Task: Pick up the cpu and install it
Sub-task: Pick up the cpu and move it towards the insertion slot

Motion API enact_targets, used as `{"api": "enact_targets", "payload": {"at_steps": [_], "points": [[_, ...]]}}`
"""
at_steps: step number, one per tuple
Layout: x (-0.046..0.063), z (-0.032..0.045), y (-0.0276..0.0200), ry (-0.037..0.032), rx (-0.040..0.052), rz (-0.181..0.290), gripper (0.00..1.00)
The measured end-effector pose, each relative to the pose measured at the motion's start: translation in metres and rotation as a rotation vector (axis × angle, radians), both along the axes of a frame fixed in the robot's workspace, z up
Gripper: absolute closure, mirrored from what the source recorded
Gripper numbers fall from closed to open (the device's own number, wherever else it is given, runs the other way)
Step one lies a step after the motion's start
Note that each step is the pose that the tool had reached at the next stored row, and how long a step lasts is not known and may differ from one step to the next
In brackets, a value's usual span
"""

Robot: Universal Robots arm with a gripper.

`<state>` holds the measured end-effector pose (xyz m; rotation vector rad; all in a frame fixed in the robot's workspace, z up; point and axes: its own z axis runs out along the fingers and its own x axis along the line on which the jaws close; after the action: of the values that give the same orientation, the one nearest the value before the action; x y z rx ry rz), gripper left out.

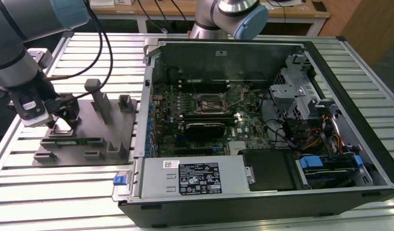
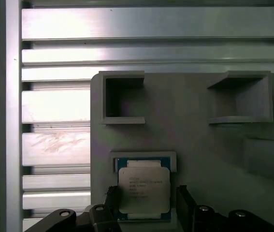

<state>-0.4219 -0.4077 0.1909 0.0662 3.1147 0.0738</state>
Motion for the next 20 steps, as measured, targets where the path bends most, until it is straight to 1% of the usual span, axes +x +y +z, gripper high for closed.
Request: {"api": "enact_targets", "payload": {"at_steps": [7,16,20], "points": [[-0.0001,-0.0021,0.0,0.0002,-0.0004,0.0,0.41],[-0.0013,-0.0026,0.0,0.0002,-0.0005,0.0,0.41],[-0.0014,-0.0046,0.0,0.0003,-0.0006,0.0,0.41]]}}
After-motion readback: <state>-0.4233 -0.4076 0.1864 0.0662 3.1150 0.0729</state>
